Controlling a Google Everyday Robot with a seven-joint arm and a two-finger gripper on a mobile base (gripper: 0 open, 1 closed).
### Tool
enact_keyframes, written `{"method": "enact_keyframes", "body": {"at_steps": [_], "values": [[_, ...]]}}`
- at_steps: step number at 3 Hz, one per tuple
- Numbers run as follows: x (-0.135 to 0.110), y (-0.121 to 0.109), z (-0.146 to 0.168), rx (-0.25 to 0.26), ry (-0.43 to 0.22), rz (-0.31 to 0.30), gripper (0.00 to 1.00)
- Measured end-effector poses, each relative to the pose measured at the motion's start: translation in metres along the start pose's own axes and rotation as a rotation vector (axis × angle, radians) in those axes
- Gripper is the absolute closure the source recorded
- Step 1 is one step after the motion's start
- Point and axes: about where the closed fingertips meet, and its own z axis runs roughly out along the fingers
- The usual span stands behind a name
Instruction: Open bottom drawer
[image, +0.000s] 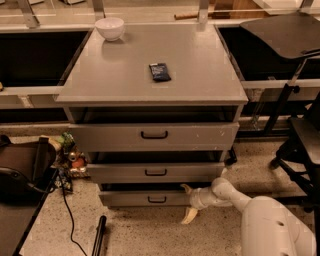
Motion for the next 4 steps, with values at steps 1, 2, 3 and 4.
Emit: {"method": "enact_keyframes", "body": {"at_steps": [1, 2, 3, 4], "values": [[0.004, -0.003, 0.009, -0.026, -0.007, 0.016, 0.17], [0.004, -0.006, 0.0, -0.012, 0.011, 0.009, 0.4], [-0.005, 0.0, -0.012, 0.003, 0.017, -0.006, 0.63], [-0.008, 0.009, -0.014, -0.009, -0.002, 0.003, 0.87]]}}
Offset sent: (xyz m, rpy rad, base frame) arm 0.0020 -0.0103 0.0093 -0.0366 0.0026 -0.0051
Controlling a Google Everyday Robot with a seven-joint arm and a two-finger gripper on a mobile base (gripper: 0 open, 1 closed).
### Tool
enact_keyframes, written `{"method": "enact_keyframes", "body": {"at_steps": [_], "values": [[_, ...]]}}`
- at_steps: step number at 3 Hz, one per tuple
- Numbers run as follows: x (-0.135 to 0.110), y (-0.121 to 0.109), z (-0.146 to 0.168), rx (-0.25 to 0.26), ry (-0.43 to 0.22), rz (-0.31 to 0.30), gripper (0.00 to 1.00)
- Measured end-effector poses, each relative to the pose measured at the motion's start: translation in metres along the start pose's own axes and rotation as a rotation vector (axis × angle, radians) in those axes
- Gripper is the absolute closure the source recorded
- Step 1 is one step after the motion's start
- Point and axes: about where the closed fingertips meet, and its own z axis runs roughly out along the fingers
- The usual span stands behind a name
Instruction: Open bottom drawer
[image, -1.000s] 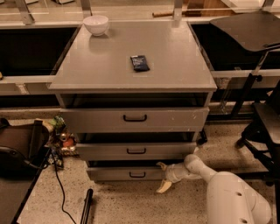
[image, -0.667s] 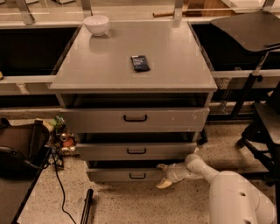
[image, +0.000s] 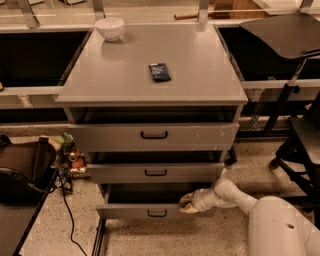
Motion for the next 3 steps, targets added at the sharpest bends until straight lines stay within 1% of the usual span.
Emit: {"method": "enact_keyframes", "body": {"at_steps": [1, 2, 3], "values": [[-0.0002, 0.007, 0.0061, -0.026, -0.019, 0.01, 1.0], [-0.0002, 0.0071, 0.0061, -0.026, -0.019, 0.01, 0.81], [-0.0002, 0.0071, 0.0061, -0.026, -0.019, 0.01, 0.34]]}}
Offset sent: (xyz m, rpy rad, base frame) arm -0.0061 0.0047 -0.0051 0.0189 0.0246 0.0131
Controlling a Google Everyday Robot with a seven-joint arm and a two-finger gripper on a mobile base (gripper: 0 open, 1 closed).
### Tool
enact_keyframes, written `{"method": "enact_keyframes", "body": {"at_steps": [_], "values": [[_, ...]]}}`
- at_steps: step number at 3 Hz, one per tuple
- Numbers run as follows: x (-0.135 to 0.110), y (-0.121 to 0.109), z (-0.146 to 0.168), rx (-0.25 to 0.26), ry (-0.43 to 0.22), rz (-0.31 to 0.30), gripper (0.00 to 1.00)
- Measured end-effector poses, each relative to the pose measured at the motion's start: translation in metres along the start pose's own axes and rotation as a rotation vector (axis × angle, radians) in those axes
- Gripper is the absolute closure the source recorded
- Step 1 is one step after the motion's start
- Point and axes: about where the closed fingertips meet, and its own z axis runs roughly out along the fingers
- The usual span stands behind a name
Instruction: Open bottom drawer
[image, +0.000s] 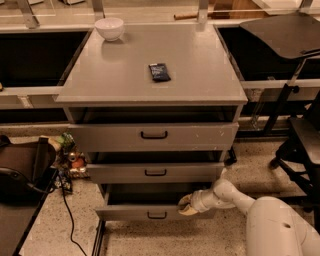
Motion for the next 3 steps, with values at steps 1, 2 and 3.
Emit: {"method": "enact_keyframes", "body": {"at_steps": [1, 2, 3], "values": [[0.0, 0.0, 0.0, 0.0, 0.0, 0.0, 0.11], [0.0, 0.0001, 0.0001, 0.0, 0.0, 0.0, 0.0], [-0.0009, 0.0041, 0.0025, -0.014, -0.002, -0.004, 0.0]]}}
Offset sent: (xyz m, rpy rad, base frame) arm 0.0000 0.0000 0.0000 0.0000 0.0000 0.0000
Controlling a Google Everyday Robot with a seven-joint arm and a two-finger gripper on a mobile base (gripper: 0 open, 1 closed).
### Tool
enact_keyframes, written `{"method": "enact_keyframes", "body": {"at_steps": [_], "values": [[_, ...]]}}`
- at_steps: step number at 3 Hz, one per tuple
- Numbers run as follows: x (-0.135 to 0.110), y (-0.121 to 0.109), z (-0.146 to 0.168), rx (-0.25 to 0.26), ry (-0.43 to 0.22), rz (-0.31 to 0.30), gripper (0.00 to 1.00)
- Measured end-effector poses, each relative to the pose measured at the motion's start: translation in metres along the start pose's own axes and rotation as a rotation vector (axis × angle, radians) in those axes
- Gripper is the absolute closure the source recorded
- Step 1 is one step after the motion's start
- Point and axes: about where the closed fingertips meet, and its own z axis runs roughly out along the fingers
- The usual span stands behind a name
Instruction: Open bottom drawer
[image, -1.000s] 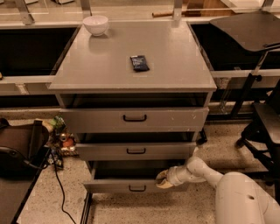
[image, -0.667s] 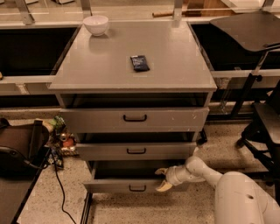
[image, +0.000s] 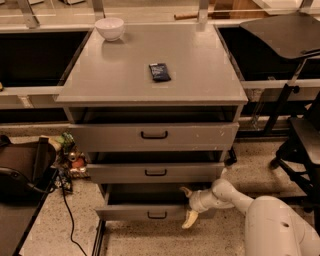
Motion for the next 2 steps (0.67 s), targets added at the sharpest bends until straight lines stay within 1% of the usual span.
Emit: {"method": "enact_keyframes", "body": {"at_steps": [2], "values": [[0.004, 0.065, 0.009, -0.161, 0.054, -0.001, 0.0]]}}
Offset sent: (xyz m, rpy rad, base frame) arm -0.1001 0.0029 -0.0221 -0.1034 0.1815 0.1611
